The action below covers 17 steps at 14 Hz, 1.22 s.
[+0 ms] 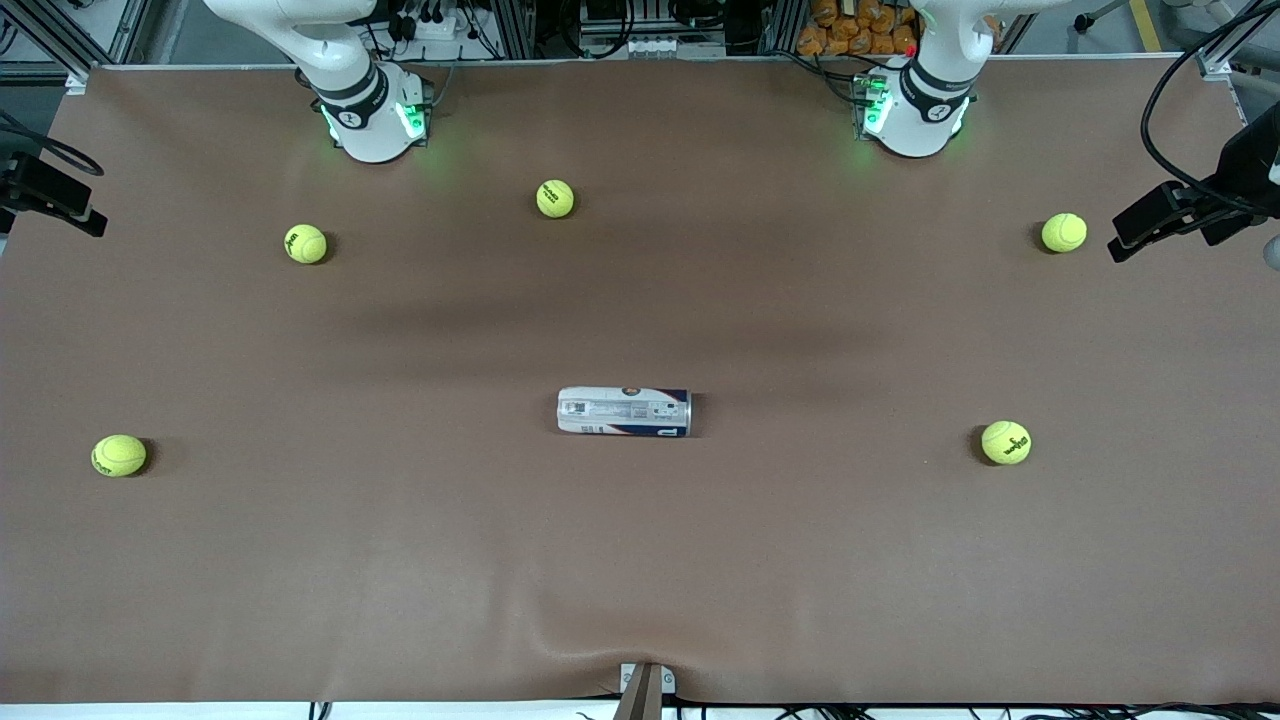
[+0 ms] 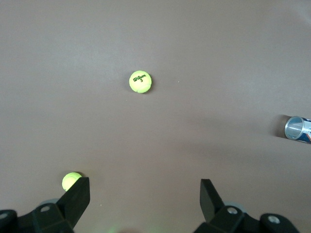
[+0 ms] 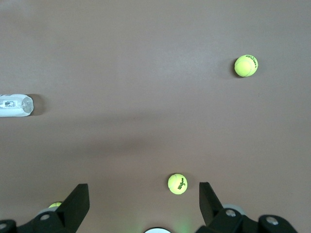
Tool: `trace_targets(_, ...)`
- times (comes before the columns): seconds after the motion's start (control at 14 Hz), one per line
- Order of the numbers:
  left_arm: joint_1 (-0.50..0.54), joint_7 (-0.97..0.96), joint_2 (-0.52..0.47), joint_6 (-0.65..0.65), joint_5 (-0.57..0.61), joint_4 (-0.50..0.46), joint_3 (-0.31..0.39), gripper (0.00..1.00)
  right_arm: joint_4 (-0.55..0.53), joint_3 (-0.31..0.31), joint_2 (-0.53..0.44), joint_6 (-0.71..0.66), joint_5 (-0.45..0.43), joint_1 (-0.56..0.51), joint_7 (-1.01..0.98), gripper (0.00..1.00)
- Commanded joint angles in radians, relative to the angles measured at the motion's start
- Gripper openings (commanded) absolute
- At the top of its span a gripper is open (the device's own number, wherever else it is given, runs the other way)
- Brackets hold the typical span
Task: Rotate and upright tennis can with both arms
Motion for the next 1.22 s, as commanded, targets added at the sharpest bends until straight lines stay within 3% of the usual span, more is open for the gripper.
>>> trace_targets(0.0, 0.008, 0.011, 0.0, 0.004, 0.0, 0.005, -0.002, 1.0, 0.0, 0.011, 0.005, 0.0, 0.015, -0.014, -0.023, 1.0)
trace_targets(0.5, 0.006, 0.013, 0.035, 0.004, -0.015, 0.0, -0.003, 1.0, 0.0, 0.011, 0.005, -0.001, 0.013, -0.012, -0.028, 1.0)
trace_targets(0.79, -0.014, 0.023, 0.179, 0.007, -0.1, 0.003, -0.014, 1.0, -0.002, 0.01, 0.005, -0.005, 0.006, -0.009, -0.052, 1.0)
trace_targets(1.15, -0.058, 0.023, 0.366, 0.099, -0.34, 0.003, -0.014, 1.0, 0.0, 0.008, 0.005, 0.0, 0.007, -0.012, -0.091, 1.0)
